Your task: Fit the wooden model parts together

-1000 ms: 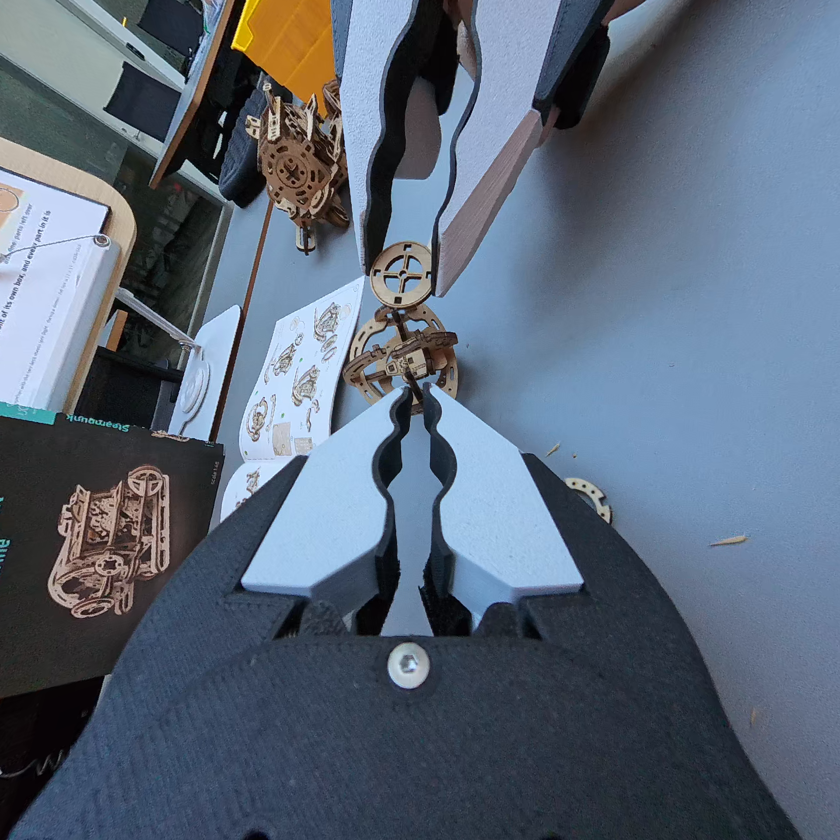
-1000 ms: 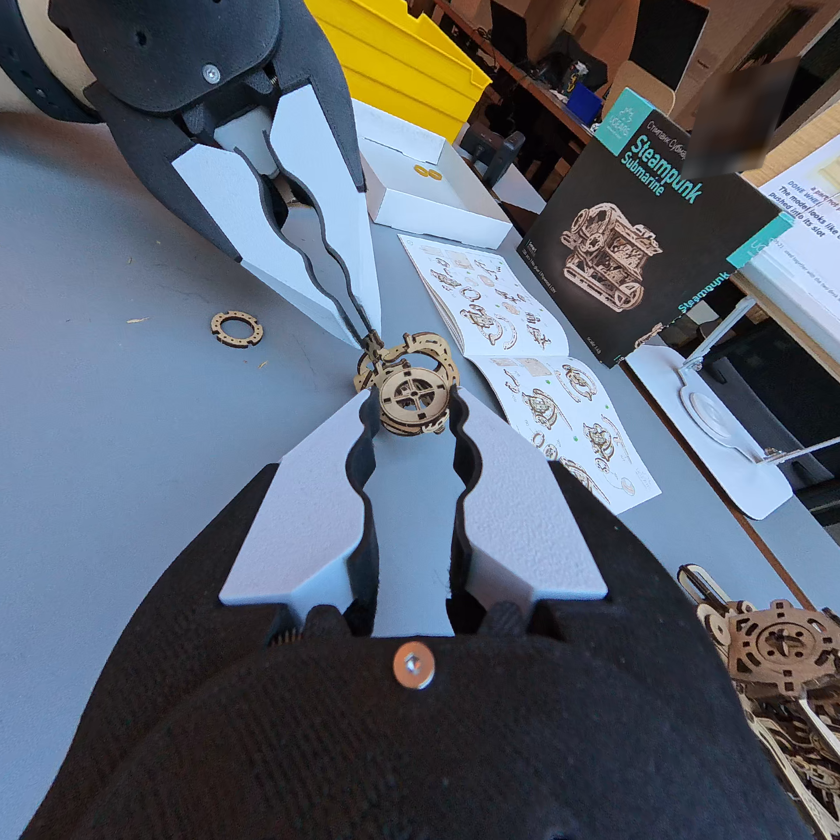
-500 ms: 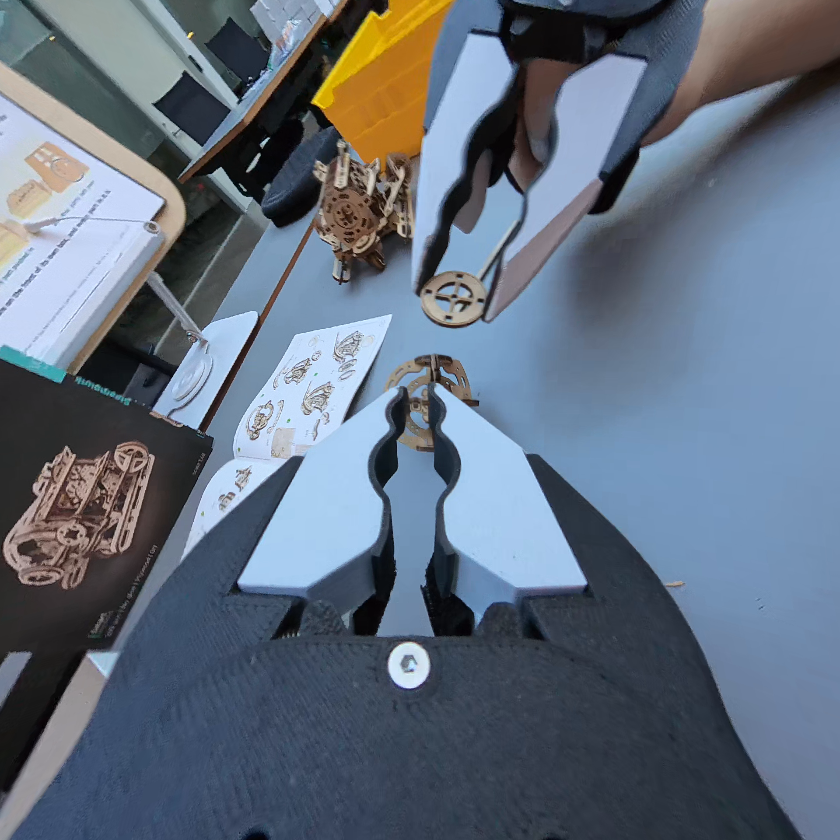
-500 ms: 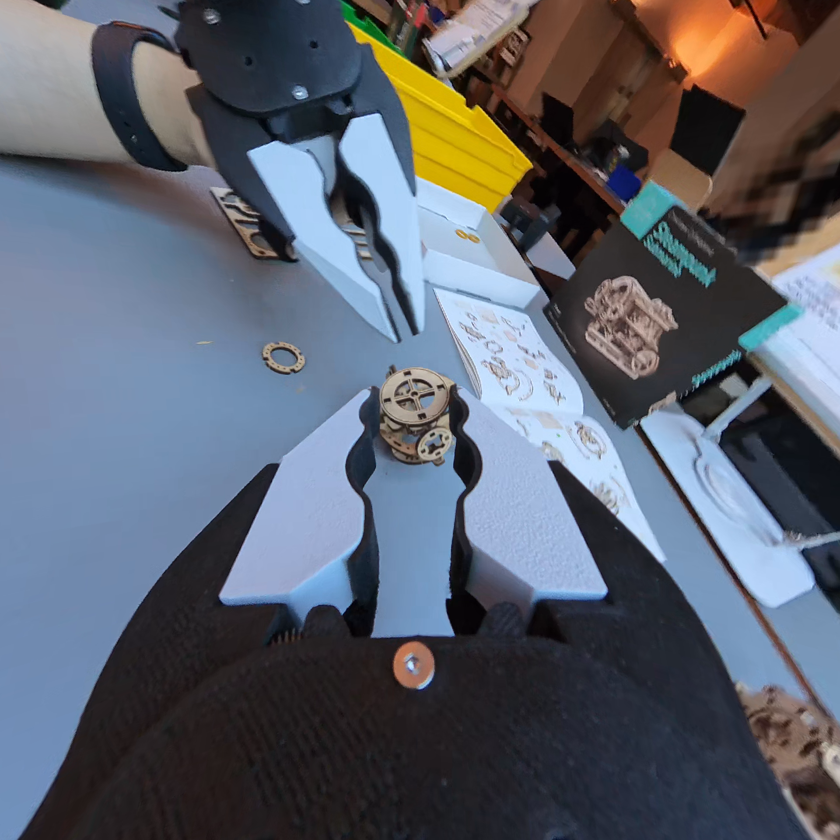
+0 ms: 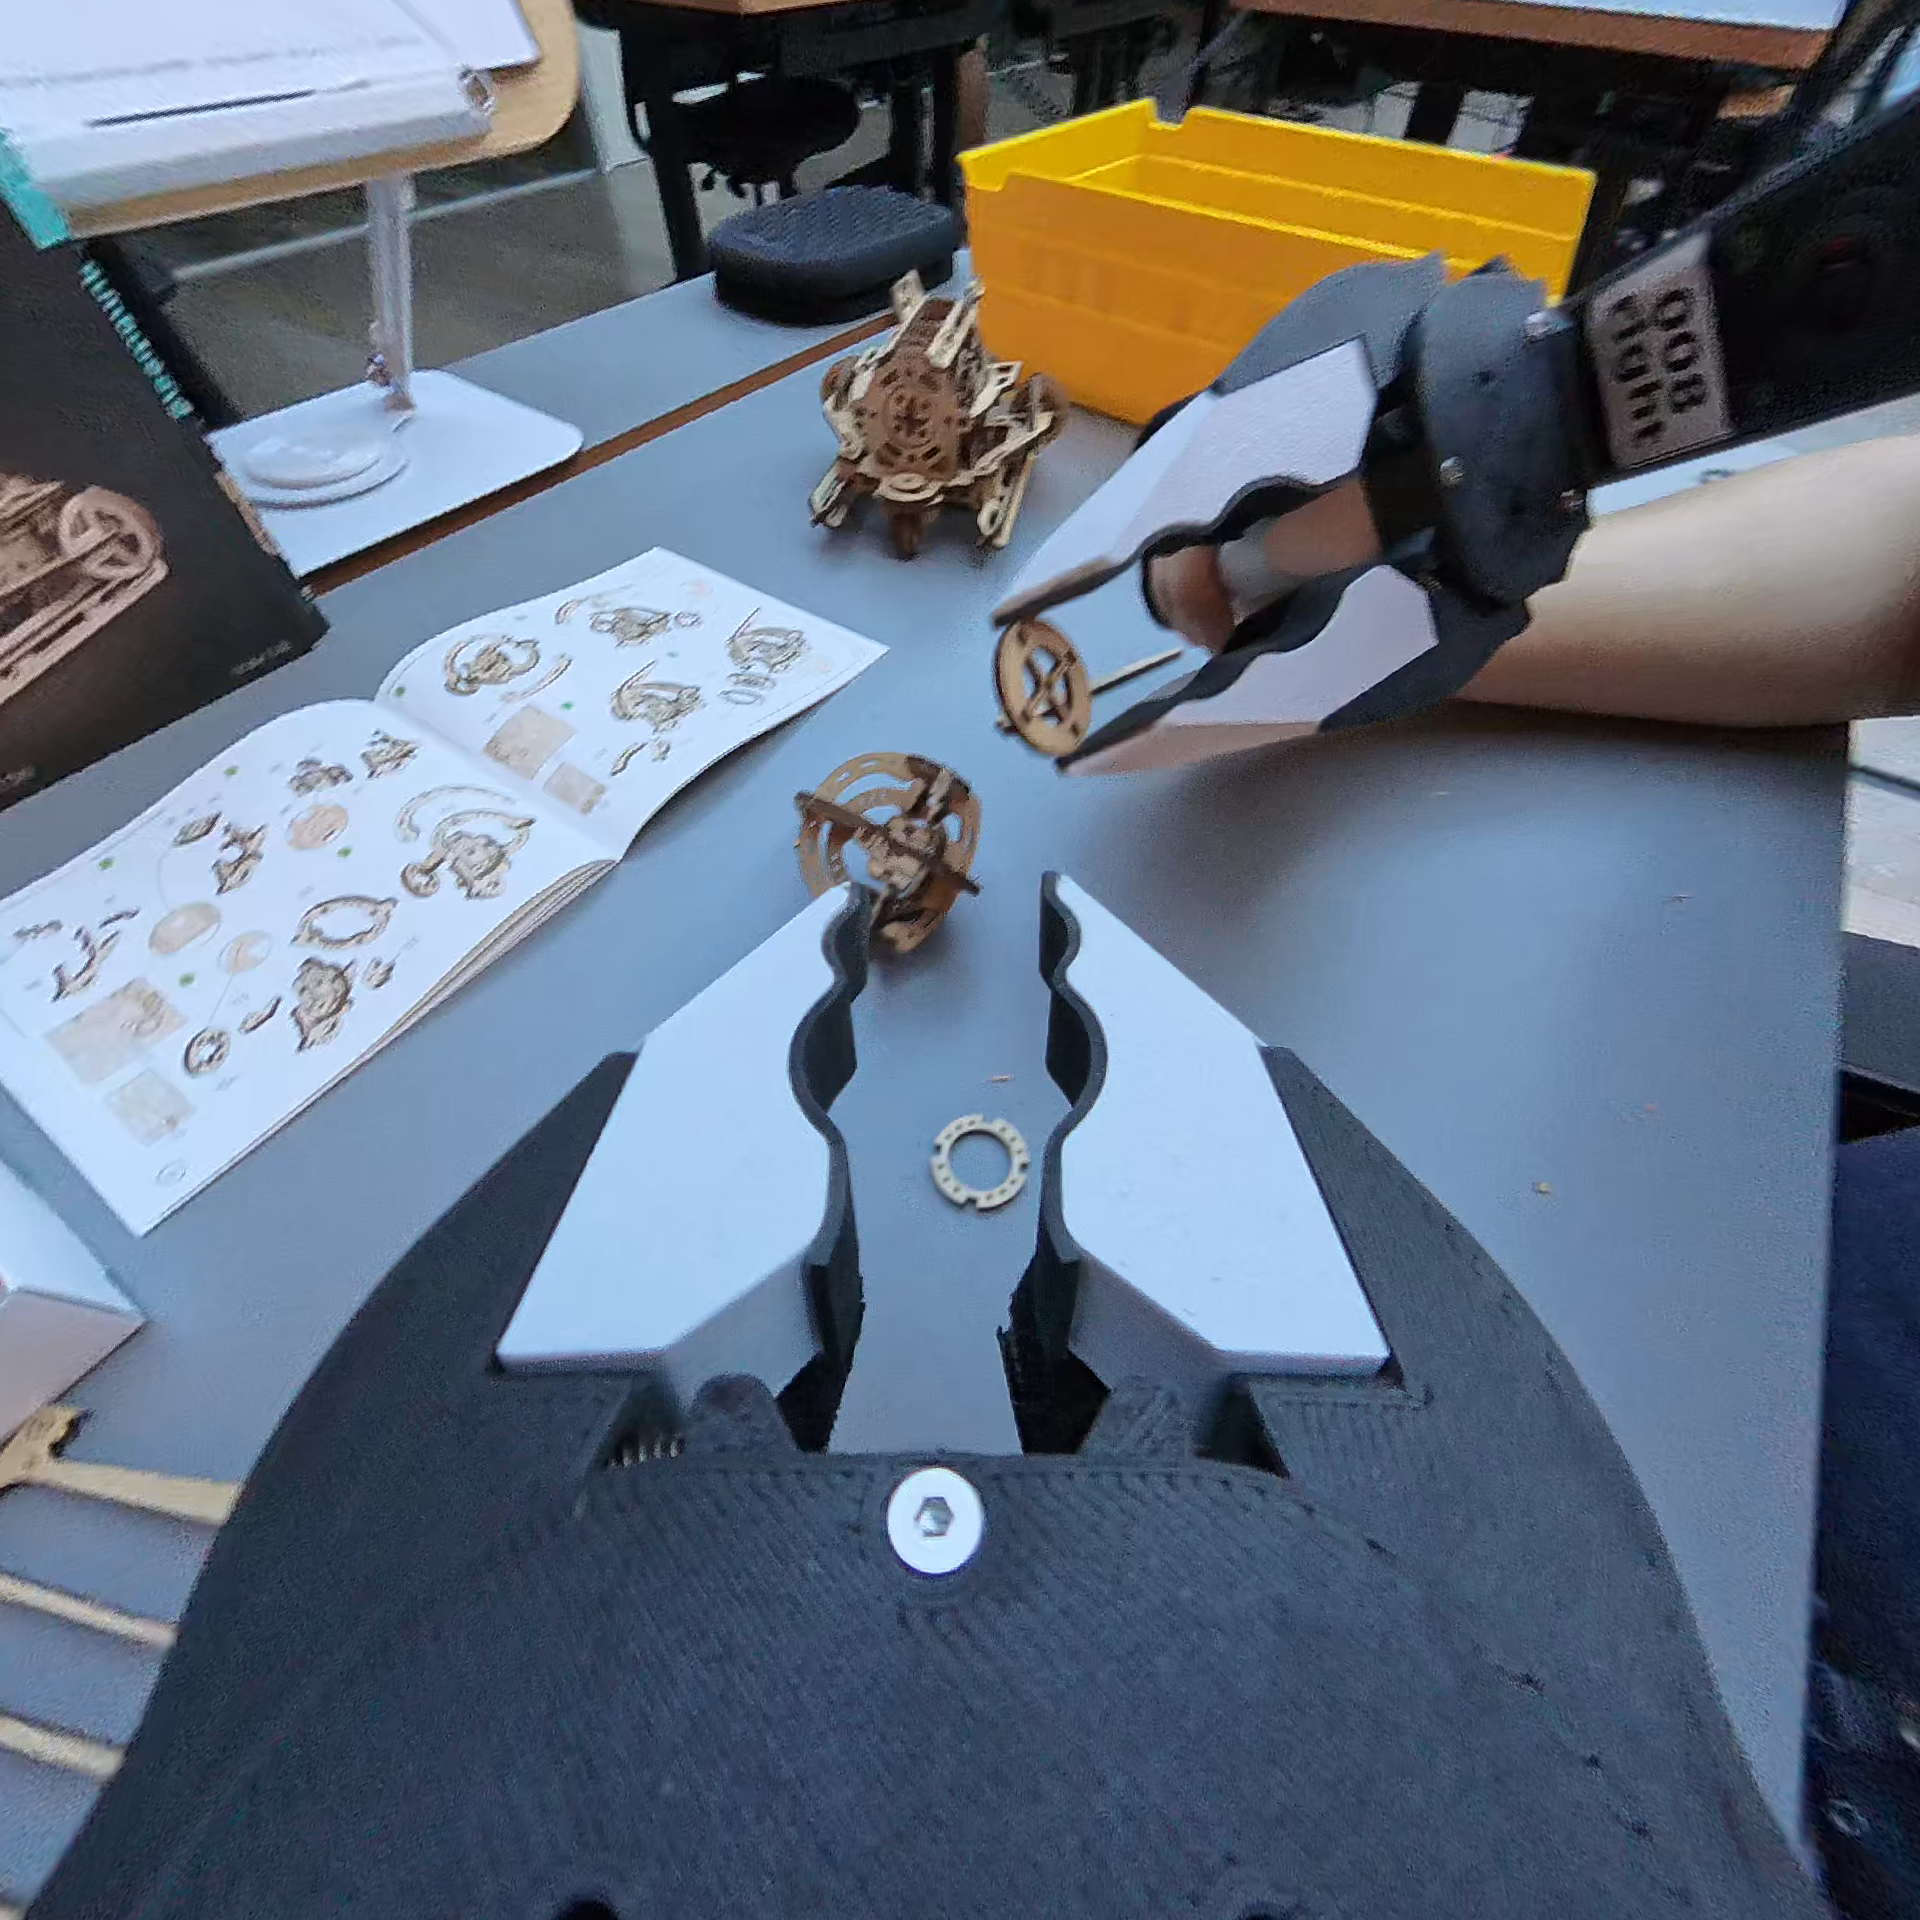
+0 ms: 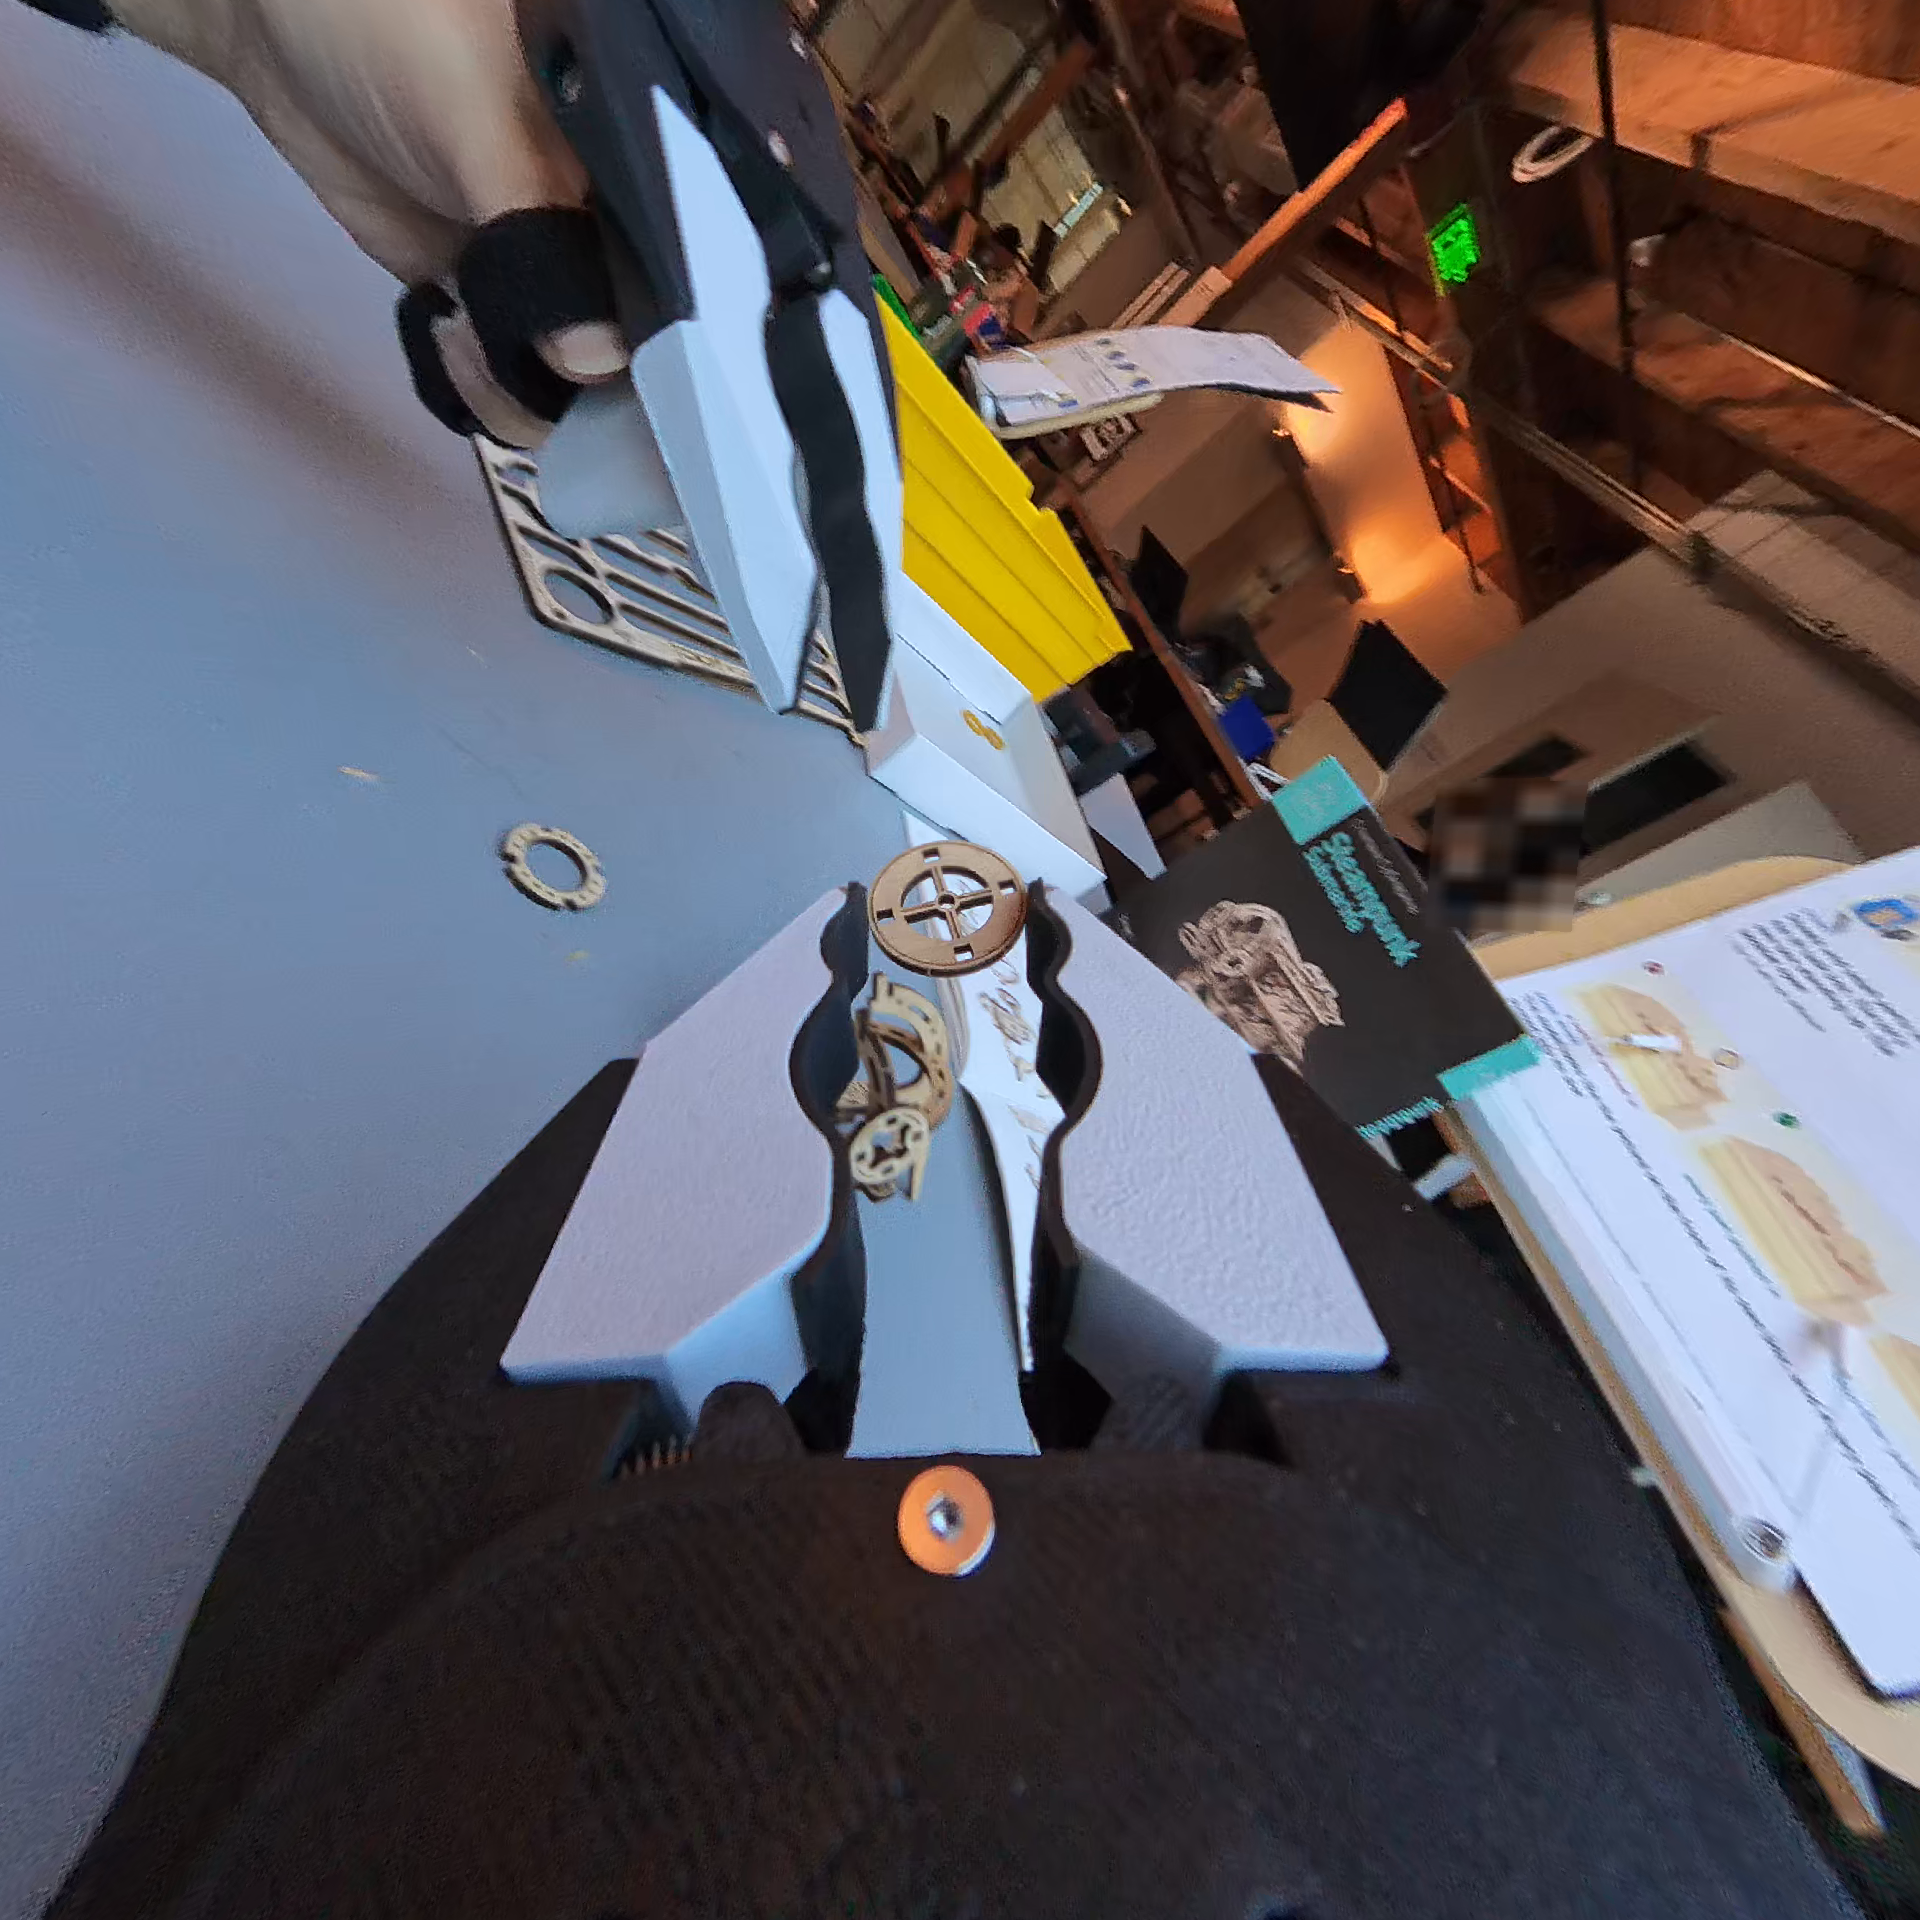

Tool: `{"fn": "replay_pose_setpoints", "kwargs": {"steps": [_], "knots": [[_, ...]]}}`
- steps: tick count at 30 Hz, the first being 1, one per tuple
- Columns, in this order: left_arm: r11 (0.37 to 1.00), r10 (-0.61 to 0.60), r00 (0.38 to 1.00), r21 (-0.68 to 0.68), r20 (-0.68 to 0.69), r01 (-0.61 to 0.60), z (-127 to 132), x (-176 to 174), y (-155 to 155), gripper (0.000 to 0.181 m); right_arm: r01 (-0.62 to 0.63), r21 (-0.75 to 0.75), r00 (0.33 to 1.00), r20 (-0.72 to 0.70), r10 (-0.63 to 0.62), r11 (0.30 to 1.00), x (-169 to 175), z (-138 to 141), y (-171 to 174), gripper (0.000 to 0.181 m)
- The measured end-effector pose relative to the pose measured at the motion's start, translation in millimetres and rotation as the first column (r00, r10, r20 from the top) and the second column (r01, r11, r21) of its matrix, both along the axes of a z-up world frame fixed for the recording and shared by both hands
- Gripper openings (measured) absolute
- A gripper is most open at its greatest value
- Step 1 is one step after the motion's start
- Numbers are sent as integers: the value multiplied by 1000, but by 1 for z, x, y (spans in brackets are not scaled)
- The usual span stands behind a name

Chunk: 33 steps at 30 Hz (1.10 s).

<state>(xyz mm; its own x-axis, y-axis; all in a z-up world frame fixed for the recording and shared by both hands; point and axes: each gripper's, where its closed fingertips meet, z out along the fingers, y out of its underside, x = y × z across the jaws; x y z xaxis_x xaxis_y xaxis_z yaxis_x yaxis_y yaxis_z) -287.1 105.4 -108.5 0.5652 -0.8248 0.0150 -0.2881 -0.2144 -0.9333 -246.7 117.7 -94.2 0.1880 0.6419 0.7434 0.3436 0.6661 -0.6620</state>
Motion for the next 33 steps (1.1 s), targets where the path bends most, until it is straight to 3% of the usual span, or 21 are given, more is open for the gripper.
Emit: {"fn": "replay_pose_setpoints", "kwargs": {"steps": [1, 5, 10, 14, 17, 21, 24, 33], "knots": [[1000, 28, 999, 1, -18, -28, -6, -7, 4, 32, 10, 8, 1000, -8, -10, 1000, 2, 1, 2, 29], [997, 77, 996, 34, -33, -76, -10, -20, 9, 32, 33, -90, 998, -55, -38, 995, 13, 0, 12, 29], [994, 104, 984, 44, -146, -99, -16, -29, 8, 40, 93, -157, 989, -95, -109, 983, 25, -1, 30, 28], [996, 89, 983, 41, -160, -83, -15, -30, 7, 41, 143, -132, 985, -81, -154, 981, 33, -2, 32, 29], [996, 72, 979, 71, -190, -60, -19, -31, 6, 43, 114, -131, 985, -111, -128, 985, 30, 6, 24, 28], [997, 17, 993, 77, -115, -8, -15, -32, 6, 39, 72, -152, 989, -116, -90, 986, 21, 11, 11, 28], [996, -40, 997, 74, -67, 45, -9, -34, 13, 38, 107, -210, 987, -94, -129, 972, 23, 5, 5, 28], [961, -272, 940, -18, -208, 275, -47, -10, 45, 40, 101, -343, 994, 65, -84, 934, 1, -36, -21, 28]]}}
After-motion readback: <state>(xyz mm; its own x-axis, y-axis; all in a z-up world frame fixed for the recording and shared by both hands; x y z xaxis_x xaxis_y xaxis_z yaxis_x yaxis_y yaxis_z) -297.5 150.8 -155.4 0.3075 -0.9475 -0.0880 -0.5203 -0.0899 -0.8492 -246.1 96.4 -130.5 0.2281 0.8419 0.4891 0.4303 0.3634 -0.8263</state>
